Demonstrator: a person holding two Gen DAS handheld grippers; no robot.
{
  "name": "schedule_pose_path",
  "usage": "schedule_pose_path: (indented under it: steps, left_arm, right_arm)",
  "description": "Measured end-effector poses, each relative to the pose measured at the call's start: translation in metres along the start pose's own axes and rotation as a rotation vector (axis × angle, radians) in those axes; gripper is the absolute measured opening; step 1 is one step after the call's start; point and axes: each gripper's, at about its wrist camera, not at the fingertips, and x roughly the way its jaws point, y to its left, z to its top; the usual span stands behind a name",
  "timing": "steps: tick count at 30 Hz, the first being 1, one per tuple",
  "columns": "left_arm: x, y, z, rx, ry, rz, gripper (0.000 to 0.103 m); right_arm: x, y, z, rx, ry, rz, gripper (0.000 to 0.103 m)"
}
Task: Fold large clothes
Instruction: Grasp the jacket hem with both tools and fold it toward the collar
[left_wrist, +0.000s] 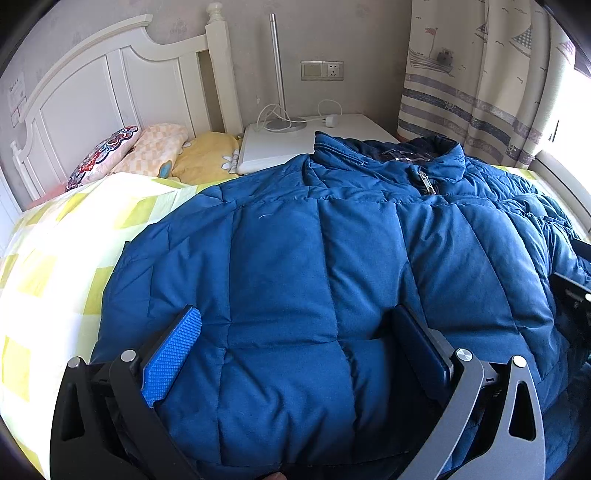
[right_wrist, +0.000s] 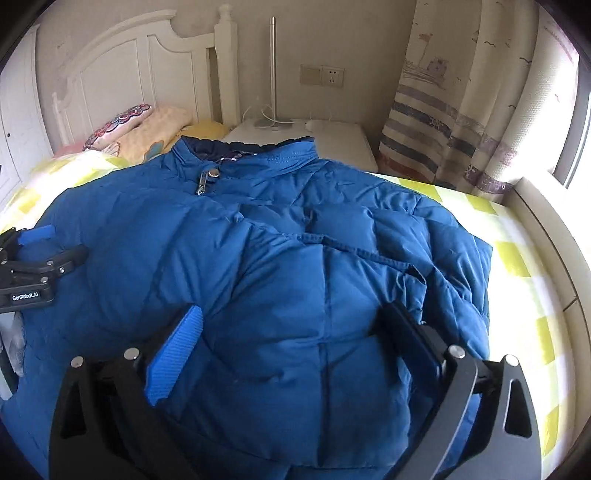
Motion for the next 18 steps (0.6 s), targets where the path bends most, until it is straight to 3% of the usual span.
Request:
schedule_pose_path:
  steps: [12,15,16,18]
  left_arm:
    - [0.002,-0.002,0.003,-0.006,0.021,0.01,0.099]
    - [-0.007,-0.001,0.006,0.006,0.108,0.014,0.098]
    - [-0.021,0.004,0.005,-0.033,0.121,0.007,0.098]
    - [-0.054,0.01,-0.002,-0.095,0.07,-0.085,0.098]
  right_arm:
    - [0.007,-0.005,0.002,0.045,0.04,0.038,0.101]
    - [-0.007,-0.004,0.006,0.051,0.108,0.008,0.099]
    - [-0.025,-0.006,0.004,0.097,0.083,-0.002,0.096]
    - [-0.064,-0.007,-0.004,0.151,-0.019,0.085,0.096]
